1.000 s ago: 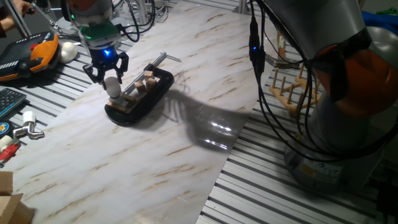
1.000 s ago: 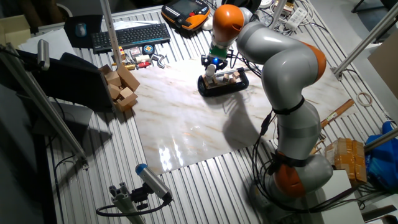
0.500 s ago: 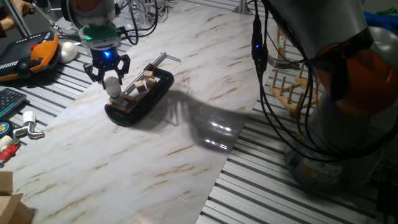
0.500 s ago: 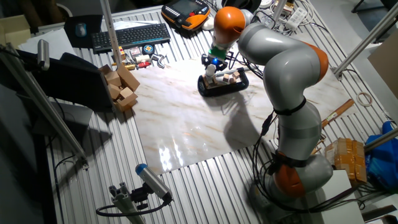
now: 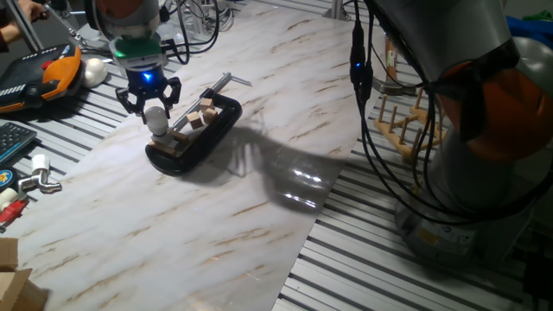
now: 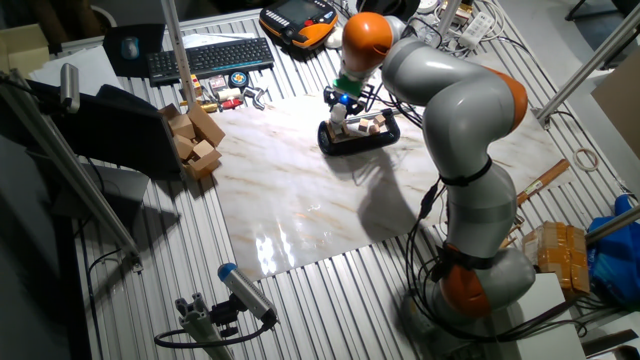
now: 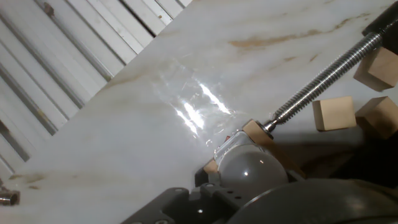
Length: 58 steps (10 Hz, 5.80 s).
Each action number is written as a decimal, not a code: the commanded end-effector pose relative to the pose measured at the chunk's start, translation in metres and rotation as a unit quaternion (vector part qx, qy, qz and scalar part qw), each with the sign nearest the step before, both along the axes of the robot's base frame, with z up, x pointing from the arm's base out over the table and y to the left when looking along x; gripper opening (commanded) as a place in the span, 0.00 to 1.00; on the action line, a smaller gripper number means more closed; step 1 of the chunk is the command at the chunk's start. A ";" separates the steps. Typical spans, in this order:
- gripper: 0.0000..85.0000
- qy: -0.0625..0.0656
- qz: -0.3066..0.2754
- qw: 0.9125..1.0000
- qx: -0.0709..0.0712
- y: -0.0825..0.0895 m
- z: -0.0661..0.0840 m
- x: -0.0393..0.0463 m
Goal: Install the light bulb by rotating it
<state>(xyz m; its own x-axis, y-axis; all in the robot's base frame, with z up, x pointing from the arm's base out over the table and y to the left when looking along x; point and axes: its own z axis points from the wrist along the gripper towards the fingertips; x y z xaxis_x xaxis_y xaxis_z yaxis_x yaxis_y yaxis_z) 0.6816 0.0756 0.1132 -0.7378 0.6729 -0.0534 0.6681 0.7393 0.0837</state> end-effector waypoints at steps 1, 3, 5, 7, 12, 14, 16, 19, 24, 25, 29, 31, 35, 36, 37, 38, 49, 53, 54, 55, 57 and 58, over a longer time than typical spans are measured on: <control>0.00 0.001 -0.002 1.000 0.000 0.000 0.000 0.0001; 0.00 0.004 -0.007 1.000 -0.001 0.000 0.000 0.0001; 0.00 0.007 -0.011 1.000 0.000 0.000 0.000 -0.0001; 0.00 0.009 -0.016 1.000 0.000 0.000 0.000 -0.0001; 0.00 0.012 -0.068 0.998 0.007 0.000 0.000 -0.0001; 0.00 0.011 -0.081 0.997 0.006 0.000 0.000 -0.0001; 0.00 0.010 -0.103 0.995 0.007 0.000 0.000 0.0000; 0.00 0.006 -0.142 0.990 0.009 0.000 0.000 0.0000; 0.00 0.005 -0.201 0.980 0.007 -0.001 0.001 0.0001; 0.00 0.003 -0.211 0.977 0.008 -0.001 0.001 0.0001; 0.00 0.000 -0.257 0.966 0.005 0.000 0.001 0.0001; 0.00 0.002 -0.276 0.961 0.001 0.000 0.003 0.0000; 0.00 0.002 -0.298 0.954 0.000 0.000 0.002 -0.0001; 0.00 0.000 -0.307 0.952 -0.001 0.000 0.002 -0.0001; 0.00 -0.002 -0.315 0.949 -0.003 0.000 0.002 -0.0003; 0.00 -0.004 -0.327 0.945 -0.005 0.000 0.002 -0.0005; 1.00 -0.030 -0.308 0.951 -0.005 0.000 -0.001 -0.0015; 1.00 -0.035 -0.261 0.965 -0.019 -0.003 0.009 -0.0025; 1.00 -0.036 -0.249 0.968 -0.024 -0.003 0.013 -0.0031; 1.00 -0.034 -0.234 0.971 -0.023 -0.006 0.019 -0.0030; 0.60 -0.016 -0.170 0.985 -0.011 -0.020 0.043 0.0000; 0.40 -0.006 -0.128 0.992 -0.016 -0.024 0.056 0.0026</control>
